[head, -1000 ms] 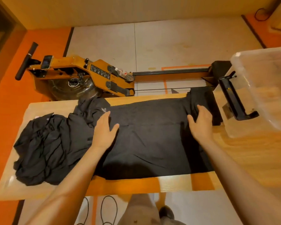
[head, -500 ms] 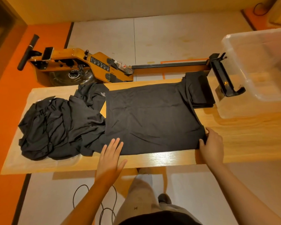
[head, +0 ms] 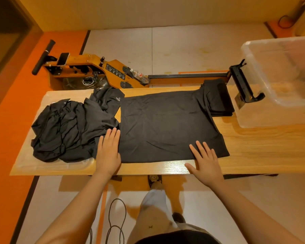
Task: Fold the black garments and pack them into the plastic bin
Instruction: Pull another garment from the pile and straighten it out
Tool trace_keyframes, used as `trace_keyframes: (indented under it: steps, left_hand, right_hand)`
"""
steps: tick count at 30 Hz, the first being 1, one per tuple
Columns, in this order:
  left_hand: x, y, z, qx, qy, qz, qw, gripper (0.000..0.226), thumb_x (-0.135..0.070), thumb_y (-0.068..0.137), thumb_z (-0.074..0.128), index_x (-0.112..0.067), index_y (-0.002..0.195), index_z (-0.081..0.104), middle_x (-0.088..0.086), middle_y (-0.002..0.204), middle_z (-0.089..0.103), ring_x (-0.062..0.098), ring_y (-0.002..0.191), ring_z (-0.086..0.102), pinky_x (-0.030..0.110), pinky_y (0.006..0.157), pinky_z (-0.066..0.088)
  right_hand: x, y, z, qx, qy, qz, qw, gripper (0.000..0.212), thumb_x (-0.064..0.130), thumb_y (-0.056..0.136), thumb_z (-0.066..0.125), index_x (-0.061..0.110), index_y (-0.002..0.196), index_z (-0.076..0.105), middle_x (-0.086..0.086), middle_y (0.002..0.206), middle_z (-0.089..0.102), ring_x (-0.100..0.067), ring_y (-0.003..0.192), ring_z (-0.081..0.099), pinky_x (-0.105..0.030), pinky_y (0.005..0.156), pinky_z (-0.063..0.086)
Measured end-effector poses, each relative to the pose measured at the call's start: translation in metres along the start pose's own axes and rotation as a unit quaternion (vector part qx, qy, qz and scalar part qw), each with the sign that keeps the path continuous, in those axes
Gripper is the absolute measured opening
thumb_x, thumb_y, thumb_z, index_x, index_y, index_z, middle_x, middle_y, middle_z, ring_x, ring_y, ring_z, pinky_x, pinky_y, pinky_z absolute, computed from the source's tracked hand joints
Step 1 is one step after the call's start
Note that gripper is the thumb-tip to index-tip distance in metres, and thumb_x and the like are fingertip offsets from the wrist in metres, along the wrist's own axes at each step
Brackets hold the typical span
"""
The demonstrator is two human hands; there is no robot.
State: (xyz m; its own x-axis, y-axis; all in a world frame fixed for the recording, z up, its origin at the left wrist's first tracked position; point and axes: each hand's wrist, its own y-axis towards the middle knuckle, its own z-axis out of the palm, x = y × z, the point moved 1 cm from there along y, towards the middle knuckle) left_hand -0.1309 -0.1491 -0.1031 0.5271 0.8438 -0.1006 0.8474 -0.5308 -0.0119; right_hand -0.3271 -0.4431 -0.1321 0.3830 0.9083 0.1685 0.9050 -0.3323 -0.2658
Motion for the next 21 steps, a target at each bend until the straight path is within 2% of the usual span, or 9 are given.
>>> trace_keyframes:
  steps: [3, 5, 8, 10, 12, 15, 18, 19, 21]
  left_hand:
    - [0.021, 0.016, 0.002, 0.059, -0.048, 0.011, 0.997, 0.075, -0.01, 0.083, 0.064, -0.014, 0.15, 0.031, 0.004, 0.154, 0.034, 0.022, 0.147, 0.018, 0.04, 0.119, 0.005]
    - [0.03, 0.022, 0.002, 0.074, -0.065, 0.016, 0.995, 0.062, -0.02, 0.087, 0.066, -0.017, 0.143, 0.043, 0.002, 0.147, 0.044, 0.021, 0.141, 0.031, 0.039, 0.117, 0.013]
    - [0.035, 0.028, -0.004, 0.048, -0.055, 0.014, 0.997, 0.033, -0.017, 0.086, 0.069, -0.016, 0.119, 0.064, 0.002, 0.123, 0.062, 0.025, 0.116, 0.053, 0.038, 0.101, 0.033]
    - [0.039, 0.032, -0.012, 0.03, -0.082, -0.011, 0.996, 0.022, -0.01, 0.087, 0.065, -0.014, 0.109, 0.067, 0.004, 0.11, 0.065, 0.027, 0.106, 0.056, 0.039, 0.092, 0.038]
    - [0.049, 0.038, -0.03, -0.015, -0.143, -0.058, 0.988, 0.021, -0.006, 0.089, 0.06, -0.01, 0.109, 0.066, 0.007, 0.107, 0.064, 0.028, 0.105, 0.055, 0.039, 0.088, 0.042]
    - [0.072, 0.049, -0.073, -0.153, -0.182, -0.123, 0.964, 0.024, -0.003, 0.091, 0.055, -0.007, 0.113, 0.062, 0.01, 0.11, 0.06, 0.028, 0.108, 0.051, 0.04, 0.091, 0.042]
    - [0.102, 0.053, -0.103, -0.257, -0.121, -0.194, 0.939, 0.035, -0.002, 0.089, 0.052, -0.009, 0.123, 0.056, 0.013, 0.122, 0.055, 0.032, 0.118, 0.045, 0.044, 0.097, 0.038]
    - [0.111, 0.055, -0.103, -0.263, -0.088, -0.203, 0.939, 0.04, -0.004, 0.089, 0.053, -0.011, 0.128, 0.053, 0.014, 0.129, 0.051, 0.034, 0.122, 0.042, 0.047, 0.1, 0.037]
    - [0.124, 0.055, -0.086, -0.175, -0.01, -0.17, 0.97, 0.045, -0.016, 0.095, 0.052, -0.011, 0.139, 0.047, 0.017, 0.146, 0.039, 0.037, 0.135, 0.033, 0.052, 0.107, 0.03]
  right_hand:
    - [0.005, -0.002, 0.004, -0.022, 0.014, 0.026, 0.999, 0.087, 0.075, 0.078, 0.01, 0.03, 0.152, 0.011, -0.001, 0.161, 0.004, -0.021, 0.146, -0.011, -0.042, 0.115, -0.008]
    - [0.018, -0.001, 0.008, -0.026, 0.015, 0.005, 1.0, 0.083, 0.074, 0.082, 0.016, 0.029, 0.151, 0.012, -0.001, 0.16, 0.008, -0.022, 0.147, -0.007, -0.043, 0.116, -0.005]
    - [0.043, 0.007, 0.012, -0.019, 0.008, -0.053, 0.998, 0.075, 0.07, 0.086, 0.021, 0.03, 0.149, 0.01, -0.001, 0.16, 0.01, -0.023, 0.147, -0.003, -0.043, 0.116, -0.001]
    - [0.053, 0.012, 0.011, -0.017, 0.017, -0.067, 0.997, 0.074, 0.069, 0.086, 0.018, 0.031, 0.149, 0.006, 0.002, 0.159, 0.002, -0.021, 0.147, -0.007, -0.041, 0.117, -0.004]
    - [0.054, 0.018, 0.012, -0.011, 0.024, -0.064, 0.998, 0.075, 0.07, 0.085, 0.014, 0.032, 0.149, 0.004, 0.005, 0.158, -0.003, -0.019, 0.146, -0.012, -0.038, 0.117, -0.009]
    - [0.049, 0.023, 0.013, -0.011, 0.018, -0.057, 0.998, 0.072, 0.066, 0.089, 0.023, 0.029, 0.15, 0.014, -0.001, 0.158, 0.014, -0.021, 0.146, -0.003, -0.035, 0.117, -0.009]
    - [0.049, 0.025, 0.014, 0.003, 0.005, -0.055, 0.998, 0.069, 0.065, 0.093, 0.021, 0.027, 0.15, 0.021, -0.005, 0.156, 0.025, -0.024, 0.145, 0.007, -0.036, 0.116, -0.004]
    - [0.05, 0.025, 0.013, 0.003, 0.007, -0.053, 0.999, 0.069, 0.066, 0.093, 0.018, 0.026, 0.15, 0.021, -0.005, 0.156, 0.024, -0.025, 0.145, 0.008, -0.037, 0.116, -0.003]
    - [0.052, 0.024, 0.014, 0.003, 0.012, -0.05, 0.999, 0.069, 0.066, 0.094, 0.015, 0.026, 0.15, 0.02, -0.004, 0.156, 0.022, -0.025, 0.145, 0.009, -0.038, 0.116, -0.002]
